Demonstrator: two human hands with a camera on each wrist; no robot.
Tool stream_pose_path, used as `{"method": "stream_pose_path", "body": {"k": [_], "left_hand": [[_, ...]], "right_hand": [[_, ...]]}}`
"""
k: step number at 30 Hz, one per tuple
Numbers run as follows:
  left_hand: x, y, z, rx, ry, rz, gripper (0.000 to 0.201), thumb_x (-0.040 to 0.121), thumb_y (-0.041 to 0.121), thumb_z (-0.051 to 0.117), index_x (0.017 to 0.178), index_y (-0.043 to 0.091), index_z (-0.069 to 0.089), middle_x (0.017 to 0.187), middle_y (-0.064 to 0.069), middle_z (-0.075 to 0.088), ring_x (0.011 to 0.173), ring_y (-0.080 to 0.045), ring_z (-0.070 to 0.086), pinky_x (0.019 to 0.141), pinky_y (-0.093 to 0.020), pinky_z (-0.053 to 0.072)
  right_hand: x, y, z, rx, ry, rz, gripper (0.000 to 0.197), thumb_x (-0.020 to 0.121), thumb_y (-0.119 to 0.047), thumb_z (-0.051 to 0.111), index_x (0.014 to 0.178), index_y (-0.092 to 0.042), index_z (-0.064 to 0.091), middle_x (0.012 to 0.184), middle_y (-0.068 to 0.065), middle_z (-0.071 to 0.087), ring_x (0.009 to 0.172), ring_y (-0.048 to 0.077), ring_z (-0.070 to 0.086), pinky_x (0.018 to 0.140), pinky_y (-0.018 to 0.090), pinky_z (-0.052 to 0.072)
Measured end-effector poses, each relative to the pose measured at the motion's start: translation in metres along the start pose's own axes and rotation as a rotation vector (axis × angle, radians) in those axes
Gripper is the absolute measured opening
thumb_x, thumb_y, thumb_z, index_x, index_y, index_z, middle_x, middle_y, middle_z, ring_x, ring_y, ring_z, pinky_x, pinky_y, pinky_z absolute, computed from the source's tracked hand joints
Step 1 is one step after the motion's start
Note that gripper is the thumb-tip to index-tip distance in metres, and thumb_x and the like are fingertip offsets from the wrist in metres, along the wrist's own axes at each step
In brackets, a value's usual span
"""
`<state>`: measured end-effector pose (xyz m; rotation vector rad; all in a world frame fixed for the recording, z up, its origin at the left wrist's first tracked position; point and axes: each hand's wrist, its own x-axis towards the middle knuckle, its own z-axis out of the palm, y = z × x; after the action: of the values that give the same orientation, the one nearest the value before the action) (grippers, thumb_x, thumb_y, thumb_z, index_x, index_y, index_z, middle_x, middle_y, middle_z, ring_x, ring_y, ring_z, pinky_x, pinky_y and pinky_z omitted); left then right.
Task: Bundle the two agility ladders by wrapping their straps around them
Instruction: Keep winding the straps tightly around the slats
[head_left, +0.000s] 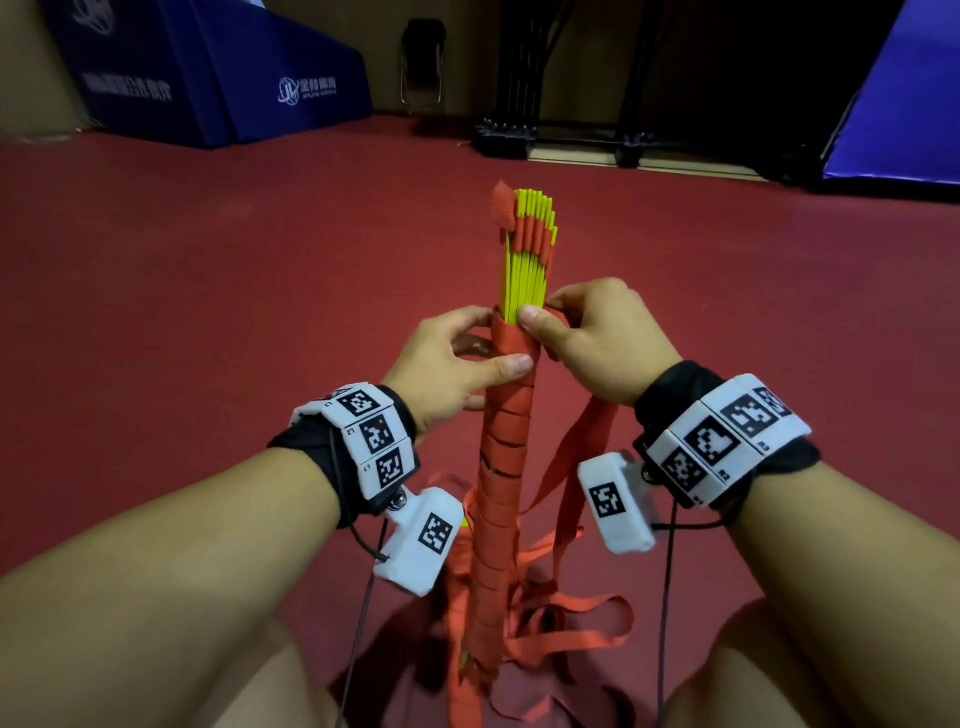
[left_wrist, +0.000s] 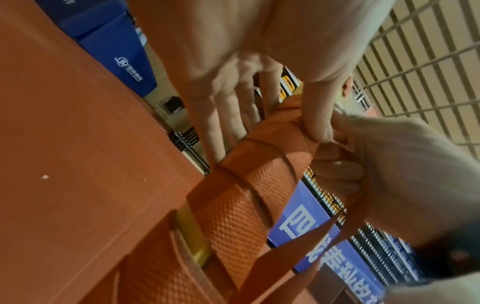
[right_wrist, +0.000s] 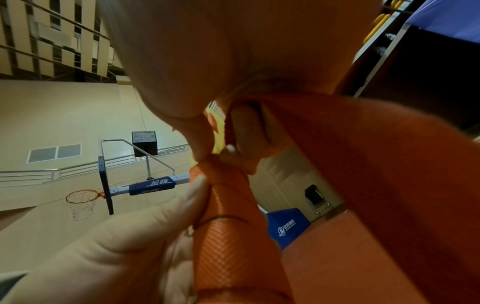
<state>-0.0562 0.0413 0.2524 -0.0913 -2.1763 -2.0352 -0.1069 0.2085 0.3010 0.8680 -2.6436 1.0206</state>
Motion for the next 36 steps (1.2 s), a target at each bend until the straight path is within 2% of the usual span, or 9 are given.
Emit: {"method": "stream_pose_path", "body": {"k": [3,6,9,12,20,25,29,33,36], "left_hand": [[0.001,-0.001,0.0,0.045,0.054,0.014,0.029,0.08,0.01,0.084,0.102,0.021,0.067,0.078,0.006,0.069,0.074,-0.008,0.07,0.062,-0.037,0.062],[0.003,-0.001,0.001,0.107,0.111,0.048,0.038,0.065,0.029,0.093,0.094,0.027,0.068,0.076,0.004,0.073,0.079,-0.016,0.07,0.076,-0.048,0.062],[0.005,-0.002,0.001,0.133,0.152,0.086,0.043,0.057,0.035,0.091,0.09,0.024,0.066,0.072,0.003,0.071,0.07,-0.013,0.066,0.071,-0.039,0.058],[0.005,-0.003,0.003,0.152,0.156,0.079,0.051,0.051,0.046,0.089,0.088,0.025,0.061,0.073,0.004,0.065,0.071,-0.015,0.061,0.068,-0.044,0.055],[0.001,-0.004,0.007,0.215,0.155,0.083,0.055,0.048,0.054,0.085,0.084,0.025,0.056,0.073,0.007,0.064,0.065,-0.016,0.059,0.058,-0.041,0.051],[0.001,-0.002,0.007,0.178,0.074,0.089,0.044,0.076,0.032,0.086,0.114,0.024,0.065,0.092,0.003,0.076,0.082,-0.01,0.071,0.067,-0.026,0.055],[0.002,0.002,0.007,0.091,0.016,0.01,0.026,0.097,0.01,0.063,0.122,0.02,0.063,0.087,0.008,0.068,0.067,0.004,0.063,0.055,-0.012,0.048],[0.003,0.002,0.006,0.072,0.023,-0.003,0.03,0.098,0.004,0.06,0.125,0.018,0.062,0.097,-0.005,0.066,0.07,-0.002,0.065,0.054,-0.014,0.049],[0.004,0.002,0.005,0.059,0.071,0.038,0.025,0.094,0.01,0.069,0.113,0.025,0.066,0.102,-0.016,0.072,0.087,-0.022,0.068,0.07,-0.03,0.058]], "right_hand": [[0.001,-0.001,0.0,-0.034,0.012,0.03,0.043,0.096,-0.043,0.061,0.076,-0.005,0.067,0.059,0.005,0.052,0.058,0.02,0.045,0.059,0.032,0.028],[0.001,-0.003,0.002,-0.013,0.04,0.056,0.034,0.096,-0.041,0.062,0.09,-0.008,0.069,0.062,-0.006,0.053,0.068,0.018,0.052,0.063,0.027,0.031],[-0.002,-0.007,0.001,0.106,-0.009,0.067,0.025,0.098,-0.034,0.061,0.093,-0.01,0.064,0.056,0.004,0.067,0.05,0.014,0.065,0.055,0.023,0.043],[-0.003,-0.006,0.001,0.159,-0.038,0.057,0.021,0.098,-0.031,0.061,0.092,-0.011,0.061,0.058,0.009,0.069,0.048,0.015,0.066,0.059,0.025,0.046],[-0.007,-0.011,0.008,0.0,0.078,0.116,0.054,0.086,-0.059,0.066,0.079,-0.005,0.067,0.058,0.002,0.049,0.062,0.025,0.051,0.053,0.038,0.03],[-0.006,-0.008,0.005,0.009,0.084,0.041,0.041,0.094,-0.05,0.06,0.089,-0.011,0.072,0.067,0.01,0.06,0.07,0.031,0.054,0.06,0.04,0.033],[-0.005,-0.003,0.003,0.01,0.067,0.018,0.033,0.098,-0.043,0.059,0.1,-0.014,0.075,0.067,0.001,0.059,0.065,0.023,0.051,0.061,0.034,0.028],[-0.004,0.005,0.003,0.027,0.066,0.024,0.032,0.097,-0.042,0.06,0.102,-0.015,0.075,0.065,-0.01,0.055,0.061,0.013,0.047,0.059,0.026,0.026],[-0.001,0.008,0.005,0.015,0.079,0.021,0.039,0.095,-0.049,0.061,0.099,-0.012,0.075,0.075,-0.006,0.063,0.074,0.02,0.055,0.065,0.025,0.03]]}}
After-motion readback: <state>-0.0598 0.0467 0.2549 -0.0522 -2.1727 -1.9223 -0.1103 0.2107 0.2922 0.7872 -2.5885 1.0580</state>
